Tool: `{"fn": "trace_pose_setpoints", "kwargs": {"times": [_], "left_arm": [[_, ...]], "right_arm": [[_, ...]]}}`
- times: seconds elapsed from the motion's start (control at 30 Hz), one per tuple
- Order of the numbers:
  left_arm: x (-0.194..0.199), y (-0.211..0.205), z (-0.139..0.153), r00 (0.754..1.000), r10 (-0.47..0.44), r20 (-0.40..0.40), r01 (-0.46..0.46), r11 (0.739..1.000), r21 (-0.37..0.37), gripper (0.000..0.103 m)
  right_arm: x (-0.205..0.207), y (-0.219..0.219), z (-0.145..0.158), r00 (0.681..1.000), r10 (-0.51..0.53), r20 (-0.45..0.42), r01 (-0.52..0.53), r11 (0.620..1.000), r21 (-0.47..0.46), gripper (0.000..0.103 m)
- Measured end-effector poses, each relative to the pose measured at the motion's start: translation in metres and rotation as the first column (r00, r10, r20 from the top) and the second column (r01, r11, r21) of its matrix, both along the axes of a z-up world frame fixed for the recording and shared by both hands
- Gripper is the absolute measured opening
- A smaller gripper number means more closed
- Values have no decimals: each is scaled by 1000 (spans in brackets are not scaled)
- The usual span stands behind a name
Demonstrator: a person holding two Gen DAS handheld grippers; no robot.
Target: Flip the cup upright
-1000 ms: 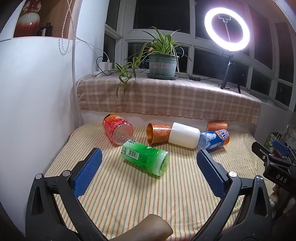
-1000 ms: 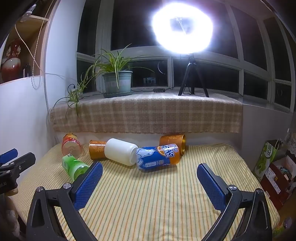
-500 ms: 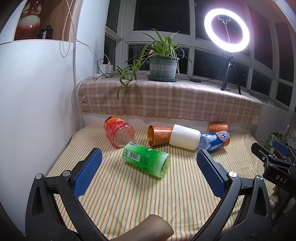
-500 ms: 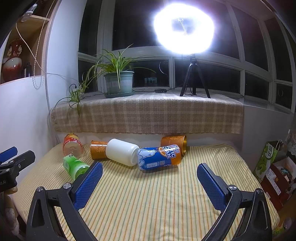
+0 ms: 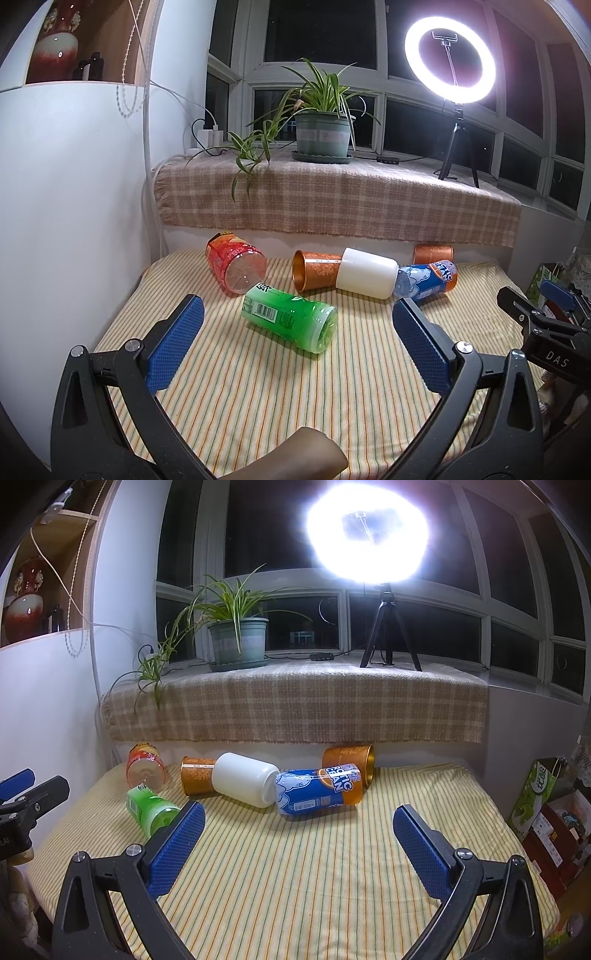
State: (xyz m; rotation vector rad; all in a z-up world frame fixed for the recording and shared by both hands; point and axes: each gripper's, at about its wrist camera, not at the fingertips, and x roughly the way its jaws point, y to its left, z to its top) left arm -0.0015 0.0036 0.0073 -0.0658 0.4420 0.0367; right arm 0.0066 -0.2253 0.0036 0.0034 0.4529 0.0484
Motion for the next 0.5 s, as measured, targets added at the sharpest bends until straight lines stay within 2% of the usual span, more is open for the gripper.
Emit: {"fn": "trace_pose_setpoints", "kwargs": {"times": [0.5], "left_arm": [[-14,-2,13,1000,0,29,-1,1000,9,103]], "right_arm": [[-9,0,9,1000,12,13,-12,1000,9,103]]}}
